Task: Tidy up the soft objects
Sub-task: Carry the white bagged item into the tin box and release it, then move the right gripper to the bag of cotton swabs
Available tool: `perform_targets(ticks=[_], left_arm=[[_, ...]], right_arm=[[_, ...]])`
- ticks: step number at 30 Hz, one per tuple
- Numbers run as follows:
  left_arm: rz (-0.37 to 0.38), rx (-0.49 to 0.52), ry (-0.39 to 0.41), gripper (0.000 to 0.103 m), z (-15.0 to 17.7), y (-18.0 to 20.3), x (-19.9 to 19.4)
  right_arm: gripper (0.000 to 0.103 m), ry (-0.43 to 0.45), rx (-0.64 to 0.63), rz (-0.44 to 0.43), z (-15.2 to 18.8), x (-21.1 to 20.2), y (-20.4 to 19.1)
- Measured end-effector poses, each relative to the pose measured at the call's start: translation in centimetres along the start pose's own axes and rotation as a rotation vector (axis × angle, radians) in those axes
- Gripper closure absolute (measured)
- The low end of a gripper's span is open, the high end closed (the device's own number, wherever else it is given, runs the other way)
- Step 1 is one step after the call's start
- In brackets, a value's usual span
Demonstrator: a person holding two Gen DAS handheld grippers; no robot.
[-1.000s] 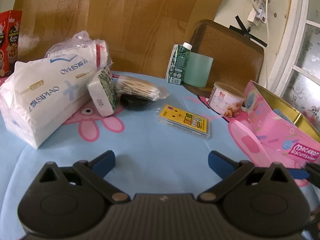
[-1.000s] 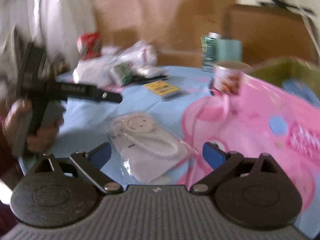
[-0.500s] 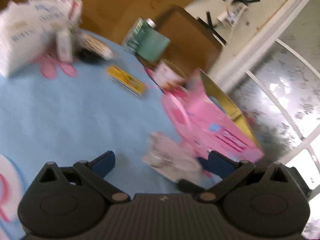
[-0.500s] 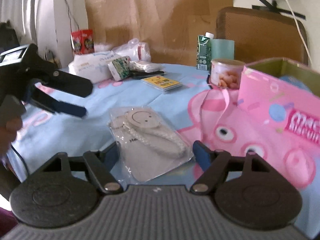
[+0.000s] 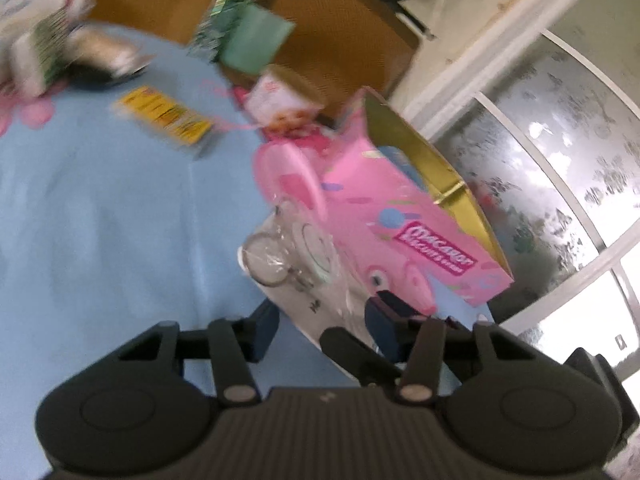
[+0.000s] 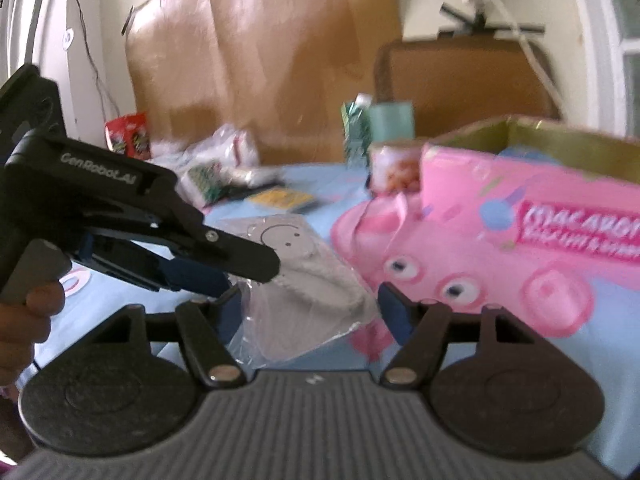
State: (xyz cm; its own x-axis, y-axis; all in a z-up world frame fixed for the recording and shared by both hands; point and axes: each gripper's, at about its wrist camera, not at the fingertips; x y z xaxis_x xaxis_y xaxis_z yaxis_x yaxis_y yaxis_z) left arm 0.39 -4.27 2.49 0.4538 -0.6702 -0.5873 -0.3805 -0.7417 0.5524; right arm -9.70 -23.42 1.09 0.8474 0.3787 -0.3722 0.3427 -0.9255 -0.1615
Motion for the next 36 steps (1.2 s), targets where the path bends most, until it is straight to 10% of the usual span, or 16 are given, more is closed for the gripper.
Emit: perform_targets(ticks=[10,17,19,23,32,36], left_arm=[[0.095,0.226,0.057,0.055,-6.3,10.6,4.8],[0.022,0.268,0.049,0.04,-7.9,13.5,11.7],[-0.022,0.264,0.064,0.037,-8.1,13.6,12.3],[-0.013,0.263,0.112,0.03,-7.5,12.8,10.4],[-0.175,0.273,0.243,0.025,-5.0,4.8,3.0],[-0.324,0.198,0.248,0.025,-4.1,-1.5,0.6]], right_arm=[[0.03,0.248,-0.045,0.236,-4.4,-3.5,5.4],[0.029,0.198,-0.01,0.422,-5.3,-1.0,11.4],[0.008,0.204,-0.043,0.506,-5.2,-0.1,12.5],[0.008,0.243,-0.079,0.608,-4.7,0.3,12.4],[0.015,0.304,-0.088,0.449,-4.7,0.0,7.8],[0.04,0.214,-0.13,0.269,-4.7,2.1,4.7]])
Point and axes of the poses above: each gripper's, at about its wrist camera, not at the fingertips, and x roughly the way its jaws point, y to its right, z to its underside, and after that the axes turned 3 degrees about -z, right-handed
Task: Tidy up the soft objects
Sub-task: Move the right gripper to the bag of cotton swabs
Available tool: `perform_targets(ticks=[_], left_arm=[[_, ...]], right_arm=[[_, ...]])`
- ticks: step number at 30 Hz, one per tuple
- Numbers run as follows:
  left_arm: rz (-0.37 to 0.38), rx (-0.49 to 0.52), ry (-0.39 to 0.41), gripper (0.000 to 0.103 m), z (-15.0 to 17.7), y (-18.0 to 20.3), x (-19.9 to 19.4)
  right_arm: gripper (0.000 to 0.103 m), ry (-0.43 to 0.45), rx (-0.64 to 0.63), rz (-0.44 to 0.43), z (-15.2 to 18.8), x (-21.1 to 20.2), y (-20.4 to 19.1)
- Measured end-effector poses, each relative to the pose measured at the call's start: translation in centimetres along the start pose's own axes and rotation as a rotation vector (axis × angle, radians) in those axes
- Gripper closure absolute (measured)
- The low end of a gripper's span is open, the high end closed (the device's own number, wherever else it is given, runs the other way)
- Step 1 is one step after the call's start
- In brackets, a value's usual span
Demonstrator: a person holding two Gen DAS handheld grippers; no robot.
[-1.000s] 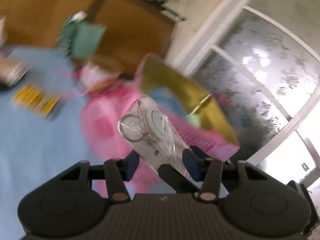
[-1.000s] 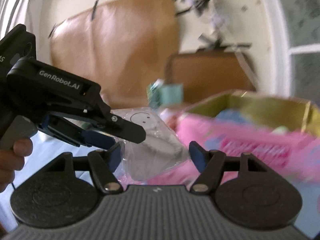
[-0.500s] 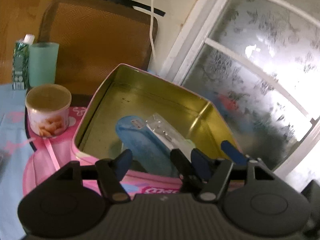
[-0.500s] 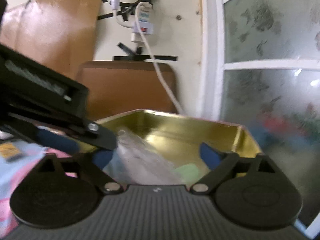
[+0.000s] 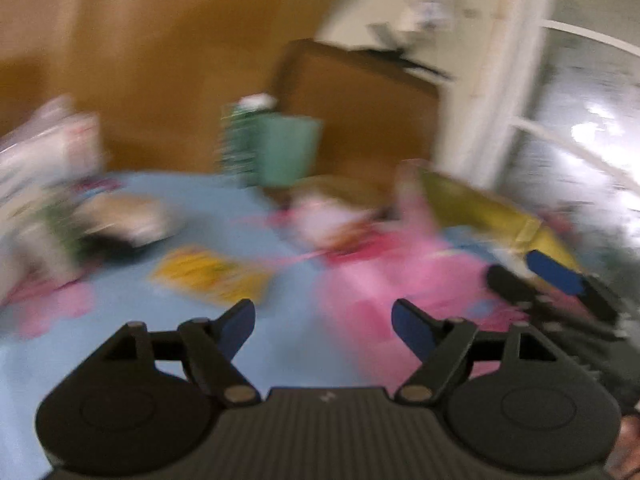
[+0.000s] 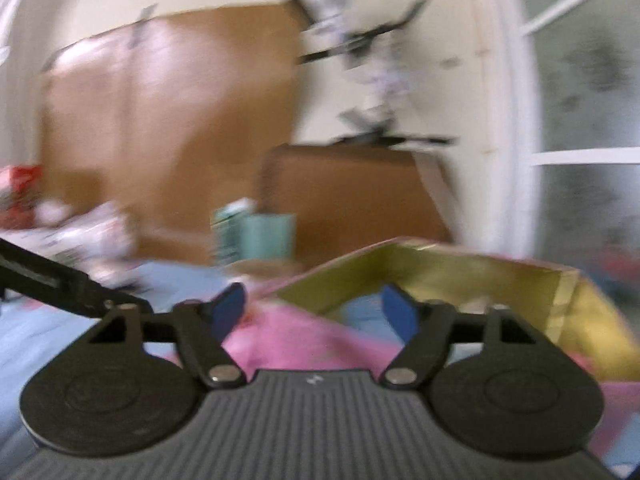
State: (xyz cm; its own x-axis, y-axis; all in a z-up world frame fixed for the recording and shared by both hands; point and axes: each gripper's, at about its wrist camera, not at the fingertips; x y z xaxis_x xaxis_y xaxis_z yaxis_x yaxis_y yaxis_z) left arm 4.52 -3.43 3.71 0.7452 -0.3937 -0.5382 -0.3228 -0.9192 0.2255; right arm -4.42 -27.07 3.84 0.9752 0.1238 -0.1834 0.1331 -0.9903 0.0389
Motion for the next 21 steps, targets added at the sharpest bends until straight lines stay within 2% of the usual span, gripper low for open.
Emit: perform_targets(ticks=[3,5,6,9,15,17,19,20,21], left_arm=[[-0.183,-0.063,-0.005,0.025,0.9,-5.4,-0.6],[-0.286,-0.111,0.016,0.025,1.4,-8.3,-1.4],[-0.3,-0.153,0.037,0.025,1.6,-9.6,-2.0],[-0.256,-0.281,0.109,0.019,2.0,-11.8,-3.5],[-0.231,-0.238,0.135,0.019,2.0,-10.9,-3.6],[-0.215,-0.241,0.145,0.017,2.0,-10.7,-3.6],[-0.205,-0.254,0.145,0.017,2.1,-11.1,-3.5],[-0.199,-0.263,0.145,0.017,2.0,-11.2,-3.4],[-0.196,-0.27,0.145,0.017,2.1,-11.3,-3.5]], right_arm=[[0.063,-0.112,0.009,-0.163,0.3,2.4,-2.9],[0.066,-0.178,0.035,-0.246,0.2,4.2,-4.7],[0.066,-0.198,0.05,-0.278,-0.1,5.0,-5.5],[0.066,-0.251,0.136,-0.348,-1.6,8.5,-7.6],[0.063,-0.385,0.477,-0.41,-3.0,16.3,-8.4],[0.057,-0.43,0.559,-0.409,-2.9,18.5,-8.6],[0.057,-0.487,0.606,-0.409,-2.6,20.4,-9.1],[0.059,-0.512,0.621,-0.402,-2.4,20.9,-9.2],[0.074,-0.535,0.634,-0.407,-2.2,21.3,-9.4]])
Point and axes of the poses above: each gripper's, at about its wrist camera, not at the fingertips, and x roughly the way its jaws point, y to its right, z to its underside, and after that the axes turned 3 degrees about -z, right-handed
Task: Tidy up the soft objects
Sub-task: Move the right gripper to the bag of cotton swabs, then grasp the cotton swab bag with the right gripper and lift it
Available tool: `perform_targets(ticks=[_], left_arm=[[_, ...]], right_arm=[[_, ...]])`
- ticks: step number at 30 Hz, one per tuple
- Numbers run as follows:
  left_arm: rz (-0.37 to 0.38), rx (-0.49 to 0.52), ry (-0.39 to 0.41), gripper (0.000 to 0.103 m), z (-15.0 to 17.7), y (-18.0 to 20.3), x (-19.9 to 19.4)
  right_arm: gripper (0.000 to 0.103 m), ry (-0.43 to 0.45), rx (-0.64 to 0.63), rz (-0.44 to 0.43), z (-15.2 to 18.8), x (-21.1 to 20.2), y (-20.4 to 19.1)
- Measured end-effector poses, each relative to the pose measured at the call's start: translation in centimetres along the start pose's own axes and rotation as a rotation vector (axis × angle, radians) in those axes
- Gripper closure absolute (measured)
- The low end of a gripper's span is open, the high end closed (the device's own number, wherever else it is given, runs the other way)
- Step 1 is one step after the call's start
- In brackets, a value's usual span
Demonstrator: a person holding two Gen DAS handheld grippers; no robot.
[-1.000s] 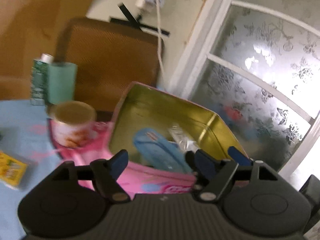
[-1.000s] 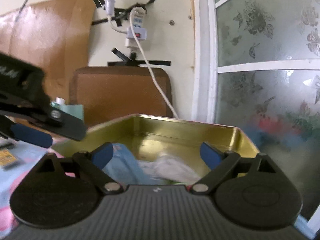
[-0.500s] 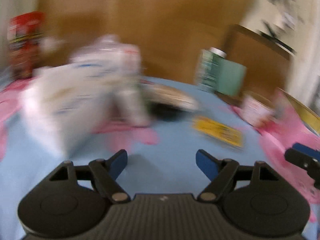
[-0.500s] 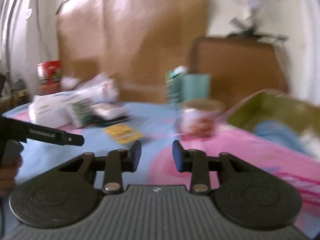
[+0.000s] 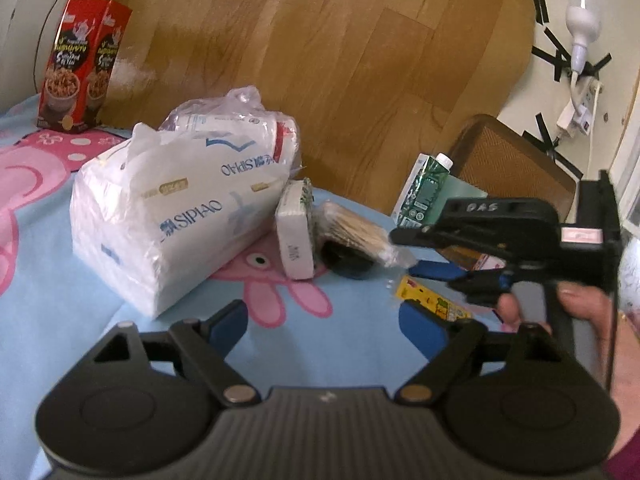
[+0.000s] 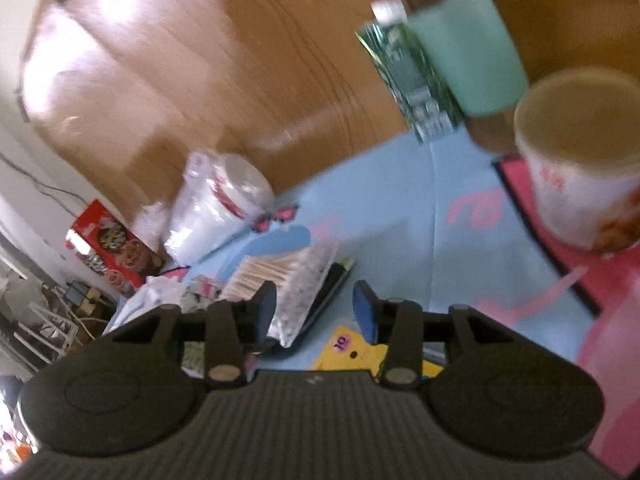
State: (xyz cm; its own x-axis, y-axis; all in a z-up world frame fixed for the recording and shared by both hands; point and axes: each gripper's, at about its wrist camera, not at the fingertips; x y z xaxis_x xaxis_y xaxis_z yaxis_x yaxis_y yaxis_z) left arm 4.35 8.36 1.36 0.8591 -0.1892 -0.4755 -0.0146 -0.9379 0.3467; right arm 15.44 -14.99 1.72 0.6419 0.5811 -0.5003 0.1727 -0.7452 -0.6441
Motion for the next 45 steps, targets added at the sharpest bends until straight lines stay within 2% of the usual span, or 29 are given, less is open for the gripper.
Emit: perform_targets(ticks=[1,2,4,10,17,21,24,26,27,28,30,33,36,40,45], left_arm=[[0.003,-0.008,0.001,0.017,0.0,-0.2,-0.1],[0.006,-0.015,0.002,0.016,0.1,-0.3,-0.1],[0.008,-0.026,0.003,0.015,0.0,-0.5,-0.1],[0.013,-0.055,0.002,0.014,-0.1,-1.0,-0.2],[0.016,-0.065,-0.011,0.012,-0.1,-1.2,-0.1],[0.042,-0.023,-0.041,0.01,0.0,-0.5,0.3],[0.07,0.02,-0.054,0.01,0.2,0.3,0.2],[0.092,0.031,-0.061,0.008,0.3,0.5,0.1],[0.111,0.033,-0.07,0.007,0.3,0.5,0.2],[0.139,0.034,-0.085,0.007,0.3,0.5,0.3],[0.196,0.033,-0.119,0.007,0.3,0.5,0.6],[0.251,0.036,-0.144,0.007,0.4,0.7,0.8],[0.284,0.056,-0.159,0.006,0.6,1.2,0.8],[0.307,0.083,-0.167,0.004,0.8,1.9,0.8],[0.349,0.09,-0.198,0.003,1.0,2.3,1.1]], right_arm=[[0.09,-0.009,0.002,-0.026,0.0,0.2,0.0],[0.09,-0.008,-0.002,-0.052,0.0,-0.1,-0.1],[0.093,0.005,-0.042,-0.048,0.3,-1.2,-0.8],[0.094,-0.012,-0.071,-0.108,2.1,-6.0,0.0],[0.095,-0.085,-0.122,-0.216,7.7,-12.2,2.7],[0.094,-0.083,-0.162,-0.204,9.9,-14.5,4.0],[0.087,-0.048,-0.148,-0.157,10.1,-15.0,4.7],[0.068,-0.023,-0.124,-0.156,9.8,-15.0,5.0],[0.049,-0.007,-0.12,-0.176,9.8,-15.1,5.0],[0.037,0.003,-0.135,-0.189,9.8,-15.3,4.8],[0.031,0.004,-0.226,-0.187,10.0,-15.3,3.6],[0.03,-0.016,-0.359,-0.138,10.3,-14.5,2.0],[0.03,-0.02,-0.42,-0.075,10.5,-13.3,1.4],[0.03,-0.017,-0.483,-0.055,10.6,-12.5,1.0],[0.03,-0.023,-0.54,-0.079,11.3,-12.2,0.5]])
Point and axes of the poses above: each gripper's, at about its wrist camera, not at the fingertips, and x roughly the way its jaws point, y to its right, z to its underside, and after that the axes turned 3 degrees about -z, right-handed
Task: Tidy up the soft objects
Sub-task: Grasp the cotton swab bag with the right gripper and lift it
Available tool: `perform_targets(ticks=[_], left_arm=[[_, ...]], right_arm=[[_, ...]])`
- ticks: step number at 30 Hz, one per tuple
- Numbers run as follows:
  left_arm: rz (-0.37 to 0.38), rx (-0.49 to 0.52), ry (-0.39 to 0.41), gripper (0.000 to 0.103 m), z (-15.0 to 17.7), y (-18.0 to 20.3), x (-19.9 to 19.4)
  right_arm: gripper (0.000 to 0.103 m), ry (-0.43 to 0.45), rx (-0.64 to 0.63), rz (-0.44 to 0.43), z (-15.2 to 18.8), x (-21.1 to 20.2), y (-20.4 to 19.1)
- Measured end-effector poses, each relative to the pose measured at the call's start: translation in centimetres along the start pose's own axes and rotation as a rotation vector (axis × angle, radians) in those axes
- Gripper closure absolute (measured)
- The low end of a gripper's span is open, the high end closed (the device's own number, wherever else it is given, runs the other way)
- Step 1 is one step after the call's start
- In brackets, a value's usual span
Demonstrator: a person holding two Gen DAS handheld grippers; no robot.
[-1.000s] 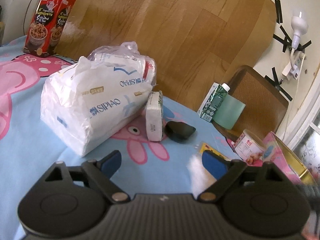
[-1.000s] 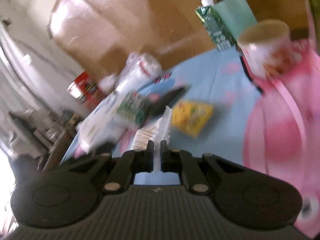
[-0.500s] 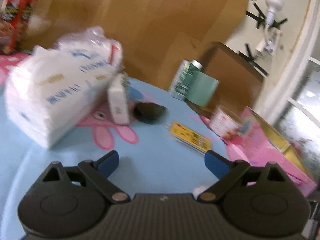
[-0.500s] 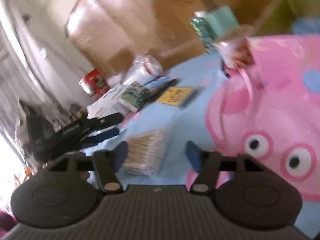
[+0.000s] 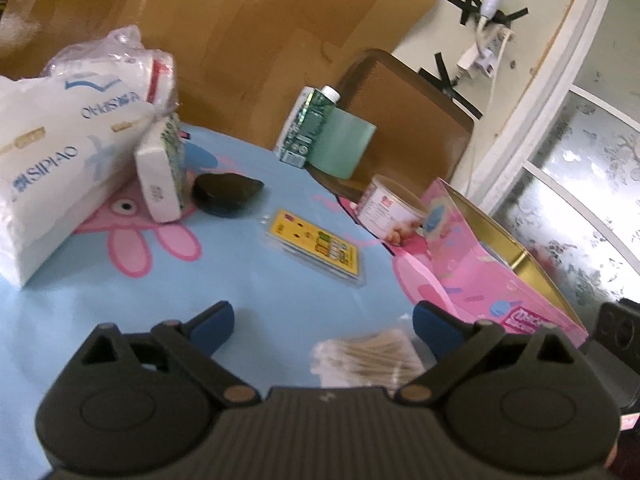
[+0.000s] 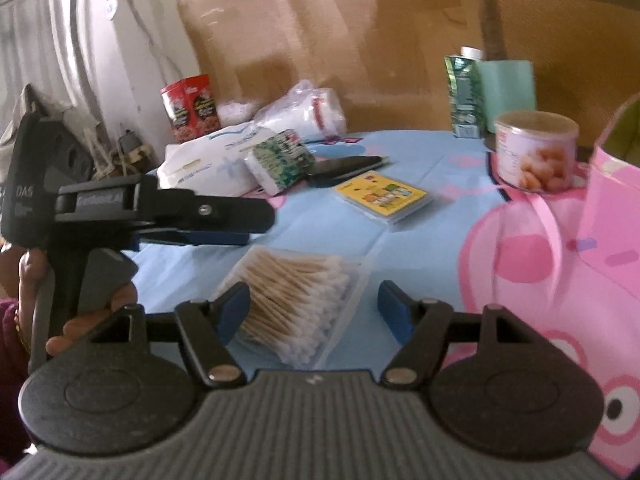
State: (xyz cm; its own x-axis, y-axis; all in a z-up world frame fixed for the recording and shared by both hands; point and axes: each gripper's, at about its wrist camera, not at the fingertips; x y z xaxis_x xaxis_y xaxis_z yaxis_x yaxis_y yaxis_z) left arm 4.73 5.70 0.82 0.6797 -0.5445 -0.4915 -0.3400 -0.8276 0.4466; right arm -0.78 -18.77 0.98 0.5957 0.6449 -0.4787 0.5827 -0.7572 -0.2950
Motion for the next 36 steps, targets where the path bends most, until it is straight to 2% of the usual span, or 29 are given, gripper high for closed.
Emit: perform_targets(ticks=[6,15,17,18,22,27,36], left_arm=[[-0.003,0.034,-0.015,0.003,0.1,0.6,0.3],[0.006,0.038,-0.021,0.004,0.1,0.7,0.4],[0.007,0.037,-0.021,0.004,0.1,0.7,0.3],[0.006,0.038,-0.022,0.004,0.1,0.7,0.3],[0.001,0.047,-0.024,0.004,0.1,0.8,0.3],[-0.01,0.068,-0.026,0.004,0.3,1.0,0.3],[-0.026,0.101,-0.029,0.005,0.4,1.5,0.4]], right_arm=[[0.03,-0.024,-0.052,-0.057,-0.2,1.0,-1.1],[0.03,0.008,0.003,-0.096,-0.2,0.4,-0.4],[0.025,0.029,0.035,-0.112,-0.1,-0.3,0.2],[0.02,0.025,0.049,-0.118,0.1,-0.6,0.5],[0.018,0.001,0.019,-0.123,0.4,-0.9,0.3],[0.016,-0.053,-0.102,-0.105,0.4,0.4,-1.6],[0.017,-0.059,-0.146,-0.044,0.0,1.8,-2.4]])
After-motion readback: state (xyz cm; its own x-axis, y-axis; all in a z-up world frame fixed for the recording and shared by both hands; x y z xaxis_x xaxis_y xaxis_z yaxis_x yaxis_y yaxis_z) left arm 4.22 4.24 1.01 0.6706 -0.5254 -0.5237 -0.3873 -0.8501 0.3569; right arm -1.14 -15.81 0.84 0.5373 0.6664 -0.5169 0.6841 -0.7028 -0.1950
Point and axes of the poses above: each gripper's, at about its wrist camera, not at the fingertips, and x roughly the way its jaws point, y to its right, z to its underside, and after that the axes turned 3 degrees about -z, right-handed
